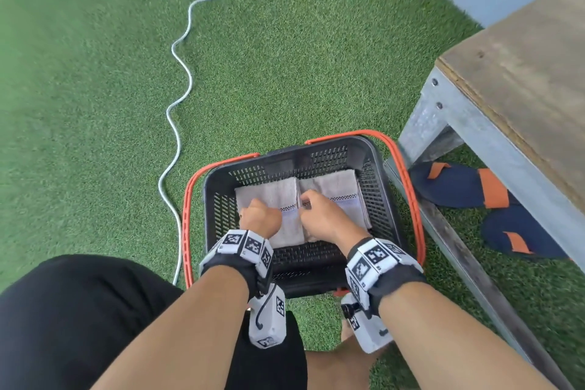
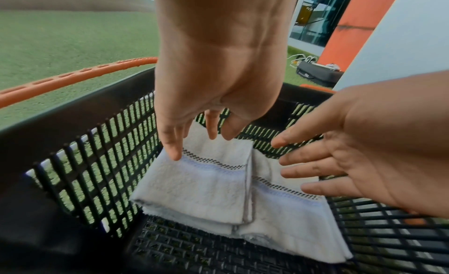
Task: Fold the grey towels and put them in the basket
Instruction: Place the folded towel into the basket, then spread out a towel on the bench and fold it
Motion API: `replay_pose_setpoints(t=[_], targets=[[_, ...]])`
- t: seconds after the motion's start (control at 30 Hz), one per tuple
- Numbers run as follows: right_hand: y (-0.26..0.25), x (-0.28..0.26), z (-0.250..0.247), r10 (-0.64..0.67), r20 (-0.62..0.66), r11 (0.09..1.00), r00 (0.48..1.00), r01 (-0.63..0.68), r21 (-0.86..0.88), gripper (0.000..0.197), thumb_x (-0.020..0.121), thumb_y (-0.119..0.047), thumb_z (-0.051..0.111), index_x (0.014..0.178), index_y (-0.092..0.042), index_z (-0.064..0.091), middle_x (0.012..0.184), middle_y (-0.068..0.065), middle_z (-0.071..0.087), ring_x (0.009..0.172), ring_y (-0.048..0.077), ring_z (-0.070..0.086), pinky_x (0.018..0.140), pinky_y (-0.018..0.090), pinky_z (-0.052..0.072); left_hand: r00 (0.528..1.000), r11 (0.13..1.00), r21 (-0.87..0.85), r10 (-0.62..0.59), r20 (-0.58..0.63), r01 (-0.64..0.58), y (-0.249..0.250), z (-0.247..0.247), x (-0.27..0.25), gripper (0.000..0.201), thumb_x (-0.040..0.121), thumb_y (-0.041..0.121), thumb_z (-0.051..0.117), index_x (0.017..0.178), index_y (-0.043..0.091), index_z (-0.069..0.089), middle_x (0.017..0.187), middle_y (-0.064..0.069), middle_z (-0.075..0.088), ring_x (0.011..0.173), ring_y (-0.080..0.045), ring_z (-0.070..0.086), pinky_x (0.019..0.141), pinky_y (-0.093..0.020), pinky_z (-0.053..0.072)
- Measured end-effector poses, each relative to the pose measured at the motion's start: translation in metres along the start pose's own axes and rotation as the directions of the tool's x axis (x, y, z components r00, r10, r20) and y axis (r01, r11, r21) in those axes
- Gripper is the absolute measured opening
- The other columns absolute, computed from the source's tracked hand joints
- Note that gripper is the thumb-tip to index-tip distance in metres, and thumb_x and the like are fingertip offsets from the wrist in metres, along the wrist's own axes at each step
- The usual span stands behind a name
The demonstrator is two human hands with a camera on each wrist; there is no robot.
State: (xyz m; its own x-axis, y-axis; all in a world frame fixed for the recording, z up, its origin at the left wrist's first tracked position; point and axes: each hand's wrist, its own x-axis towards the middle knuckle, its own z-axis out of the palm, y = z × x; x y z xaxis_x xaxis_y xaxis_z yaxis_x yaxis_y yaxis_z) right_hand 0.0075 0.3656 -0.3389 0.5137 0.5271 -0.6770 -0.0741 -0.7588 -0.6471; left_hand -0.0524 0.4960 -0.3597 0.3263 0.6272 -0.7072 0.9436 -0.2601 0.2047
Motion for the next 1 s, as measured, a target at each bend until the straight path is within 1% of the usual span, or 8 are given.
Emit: replay_pose_setpoints(t=[0.1,0.2,0.3,0.43,0.57,0.7,0.83,1.0], targets=[[-0.006,-0.022,-0.014,-0.059,-0.15,0.997,0.987,0.066,0.043,0.027,0.102,-0.018,0.045,0.126,-0.013,0.055,0.124,0.009,0.061,0.097,0.022,0.064,0.082,0.037,0.053,0.998,0.996,-0.056,0.07,0.007,-0.069,0.017,-0.006,-0.02,0.047,0.09,0.014,0.043,0.137,0.008,0.05,0.144,-0.021,0.046,0.123,-0.035,0.053,0.104,-0.041,0.046],[-0.012,-0.053,-0.033,-0.112,-0.315,0.989,0.943,0.138,0.059,0.018,0.102,-0.021,0.046,0.114,-0.021,0.059,0.107,-0.002,0.064,0.083,0.009,0.061,0.078,0.033,0.054,0.982,0.975,-0.123,0.184,-0.03,-0.186,0.038,-0.014,-0.049,0.041,0.087,0.011,0.042,0.123,0.0,0.06,0.125,-0.026,0.061,0.114,-0.038,0.061,0.095,-0.044,0.052],[-0.014,-0.094,-0.052,-0.117,-0.466,0.987,0.877,0.154,0.043,0.013,0.099,-0.02,0.047,0.102,-0.025,0.059,0.101,-0.003,0.068,0.088,0.018,0.064,0.078,0.036,0.052,0.95,0.927,-0.217,0.285,-0.124,-0.307,0.062,-0.022,-0.087,0.031,0.092,0.013,0.045,0.119,0.008,0.06,0.119,-0.012,0.065,0.11,-0.029,0.061,0.095,-0.036,0.051],[-0.012,-0.156,-0.073,-0.09,-0.61,0.988,0.787,0.146,0.042,0.018,0.096,-0.016,0.046,0.102,-0.024,0.061,0.1,0.003,0.071,0.093,0.027,0.065,0.081,0.042,0.052,0.884,0.834,-0.314,0.378,-0.275,-0.454,0.097,-0.025,-0.146,0.017,0.097,0.019,0.049,0.11,0.014,0.058,0.109,-0.006,0.062,0.096,-0.023,0.058,0.081,-0.027,0.042],[-0.006,-0.208,-0.095,-0.09,-0.699,0.986,0.71,0.163,0.039,0.021,0.097,-0.015,0.044,0.1,-0.025,0.062,0.096,0.003,0.072,0.092,0.029,0.065,0.081,0.043,0.052,0.767,0.704,-0.312,0.545,-0.34,-0.638,0.134,-0.02,-0.202,0.015,0.095,0.017,0.053,0.108,0.013,0.059,0.105,-0.005,0.065,0.095,-0.023,0.06,0.08,-0.029,0.043],[0.004,-0.253,-0.116,-0.072,-0.784,0.976,0.617,0.205,0.071,0.024,0.093,-0.014,0.041,0.095,-0.028,0.061,0.091,-0.002,0.072,0.088,0.024,0.066,0.08,0.044,0.054,0.59,0.511,-0.297,0.721,-0.364,-0.807,0.165,-0.009,-0.258,0.008,0.091,0.012,0.056,0.096,0.017,0.058,0.094,-0.002,0.065,0.092,-0.025,0.063,0.083,-0.031,0.046],[0.021,-0.29,-0.133,-0.024,-0.852,0.976,0.523,0.198,0.094,0.02,0.098,-0.013,0.044,0.097,-0.026,0.06,0.091,-0.002,0.071,0.084,0.022,0.066,0.077,0.046,0.055,0.448,0.356,-0.318,0.845,-0.291,-0.879,0.185,0.013,-0.304,0.01,0.091,0.01,0.055,0.098,0.013,0.061,0.09,-0.003,0.066,0.086,-0.026,0.064,0.083,-0.038,0.053],[0.057,-0.334,-0.142,0.086,-0.921,0.967,0.38,0.19,0.169,0.022,0.098,-0.008,0.044,0.1,-0.021,0.061,0.091,-0.004,0.072,0.078,0.017,0.065,0.073,0.041,0.054,0.303,0.258,-0.319,0.948,-0.099,-0.912,0.192,0.048,-0.351,0.011,0.093,0.011,0.053,0.098,0.019,0.058,0.082,0.01,0.06,0.074,-0.009,0.058,0.072,-0.029,0.05]])
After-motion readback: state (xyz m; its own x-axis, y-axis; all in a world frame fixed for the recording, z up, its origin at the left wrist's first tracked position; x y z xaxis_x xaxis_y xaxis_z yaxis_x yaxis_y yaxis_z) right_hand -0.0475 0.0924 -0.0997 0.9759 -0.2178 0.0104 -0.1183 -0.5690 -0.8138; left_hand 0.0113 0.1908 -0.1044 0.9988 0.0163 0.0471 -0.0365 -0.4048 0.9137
